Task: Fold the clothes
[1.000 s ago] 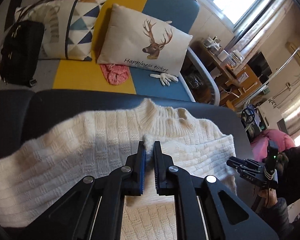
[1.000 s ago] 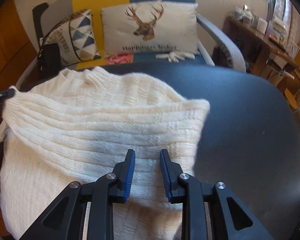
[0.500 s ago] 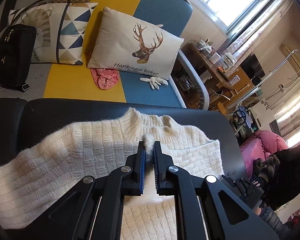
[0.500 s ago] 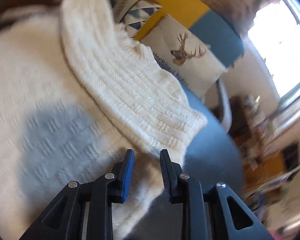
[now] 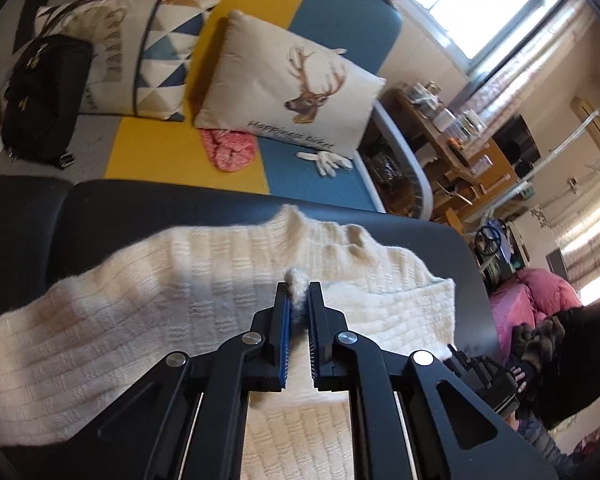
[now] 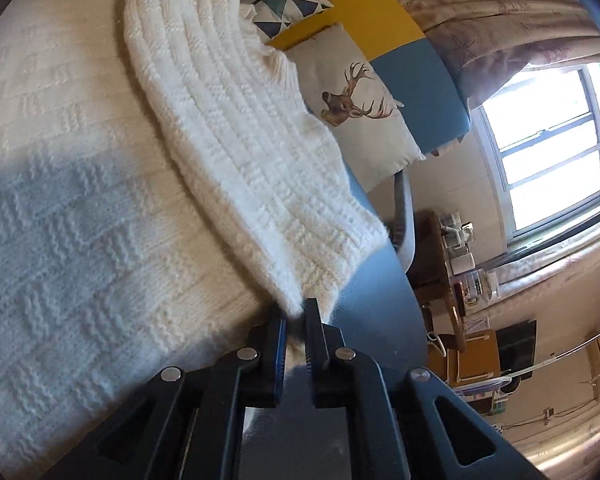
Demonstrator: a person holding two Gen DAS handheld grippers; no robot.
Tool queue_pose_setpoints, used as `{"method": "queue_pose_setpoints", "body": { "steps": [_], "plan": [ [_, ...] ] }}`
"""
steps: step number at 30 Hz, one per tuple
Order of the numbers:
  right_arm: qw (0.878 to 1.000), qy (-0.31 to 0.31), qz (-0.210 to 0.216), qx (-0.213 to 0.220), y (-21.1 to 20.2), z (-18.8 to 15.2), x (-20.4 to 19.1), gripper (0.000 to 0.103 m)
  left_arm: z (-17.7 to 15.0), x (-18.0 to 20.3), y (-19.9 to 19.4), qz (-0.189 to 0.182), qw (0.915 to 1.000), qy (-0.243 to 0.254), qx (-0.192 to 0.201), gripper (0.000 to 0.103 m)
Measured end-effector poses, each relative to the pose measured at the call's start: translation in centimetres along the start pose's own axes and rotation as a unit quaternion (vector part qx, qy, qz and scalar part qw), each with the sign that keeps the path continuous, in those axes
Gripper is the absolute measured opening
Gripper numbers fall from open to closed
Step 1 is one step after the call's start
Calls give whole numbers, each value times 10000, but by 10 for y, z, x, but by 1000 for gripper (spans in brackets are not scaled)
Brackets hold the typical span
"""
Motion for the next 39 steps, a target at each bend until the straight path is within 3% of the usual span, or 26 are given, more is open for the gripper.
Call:
{"method": "queue_pose_setpoints", "body": {
  "steps": [3,6,10,12,15,17,19,24,29,31,34,36,39],
  "plan": [
    [9998,196,37,-19,3,-1,-1,5,2,-11,5,219,9997,-81,-27,7],
    [9993,355,64,-67,2,-2,0,5,8,0,-6,72,9998,52,168,7],
    [9981,596,109,-104,1,-5,3,5,26,35,-45,-707,9955,222,590,7],
    [9972,722,152,-119,1,-4,4,5,32,41,-48,-507,9967,272,566,7],
    [9962,839,203,-135,2,-3,5,5,26,11,-23,-37,10000,-85,-21,8],
    [9958,882,216,-122,2,-3,5,6,10,-23,0,266,9977,-352,-515,19],
    [9955,915,217,-105,2,-3,4,6,-5,-51,17,443,9930,-559,-942,22],
    [9957,905,196,-102,2,-2,3,6,-29,-97,37,-169,9796,-1492,-1336,23],
    [9959,880,197,-99,3,-2,4,6,-33,-106,48,-792,9684,-1972,-1306,26],
    [9958,881,212,-95,3,-3,4,6,-34,-102,53,-795,9713,-1879,-1224,26],
    [9958,886,218,-85,3,-3,4,6,-35,-90,56,-518,9805,-1614,-991,7],
    [9960,868,202,-88,2,-3,4,6,-30,-75,49,-484,9870,-1385,-654,4],
    [9960,867,198,-101,2,-2,5,6,-12,-41,23,-823,9912,-1032,-53,4]
  ]
}}
Point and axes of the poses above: each gripper's, at about its wrist camera, not at the fingertips, and y roughly the way its jaws point, x to its right, z to its top, the point moved 1 cm from there along y, roughly the way its jaws point, and after that the axes turned 11 degrees about -y, right-handed, at the moved point
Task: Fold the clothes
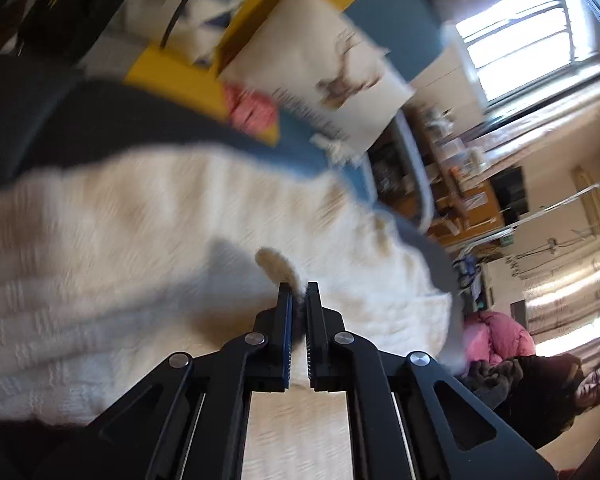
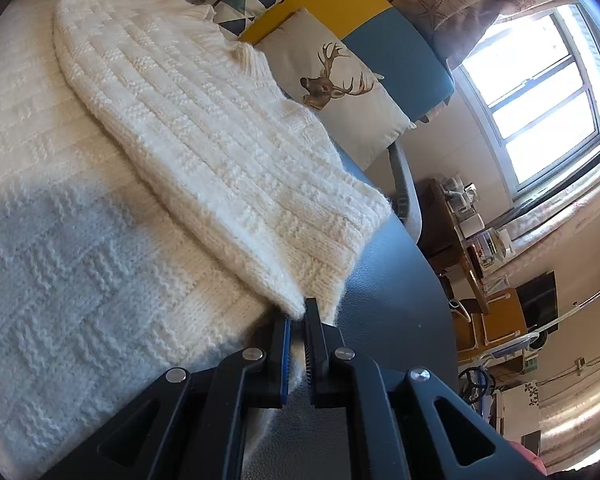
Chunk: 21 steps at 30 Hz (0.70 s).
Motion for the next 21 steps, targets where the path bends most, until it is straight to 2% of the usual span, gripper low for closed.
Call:
{"method": "queue_pose_setpoints", "body": {
  "steps": [4,6,11,13,14,16,19,21],
  "plan": [
    [10000,-46,-28,-28,-1,1,-1,6,13,42,-26,-256,9978,494,350,4],
    [10000,-59,-44,-29,-1,1,-2,6,13,40,-26,-11,9980,568,284,4],
    [10000,-75,-58,-12,0,1,-2,6,2,-32,8,915,9956,-17,-198,4],
    [9999,-85,-59,-9,-1,1,-2,7,-7,-56,15,965,9944,-279,-326,4],
    [10000,-80,-56,-4,-1,1,-2,7,-10,-62,14,849,9952,-373,-313,4],
    [9999,-87,-53,-7,0,1,-2,6,-15,-64,8,692,9960,-486,-274,4],
    [9999,-107,-44,7,0,1,-2,6,-23,-61,2,725,9963,-351,-283,4],
    [9999,-98,-63,14,0,1,-2,6,-21,-66,3,688,9957,-494,-368,4]
  ]
}}
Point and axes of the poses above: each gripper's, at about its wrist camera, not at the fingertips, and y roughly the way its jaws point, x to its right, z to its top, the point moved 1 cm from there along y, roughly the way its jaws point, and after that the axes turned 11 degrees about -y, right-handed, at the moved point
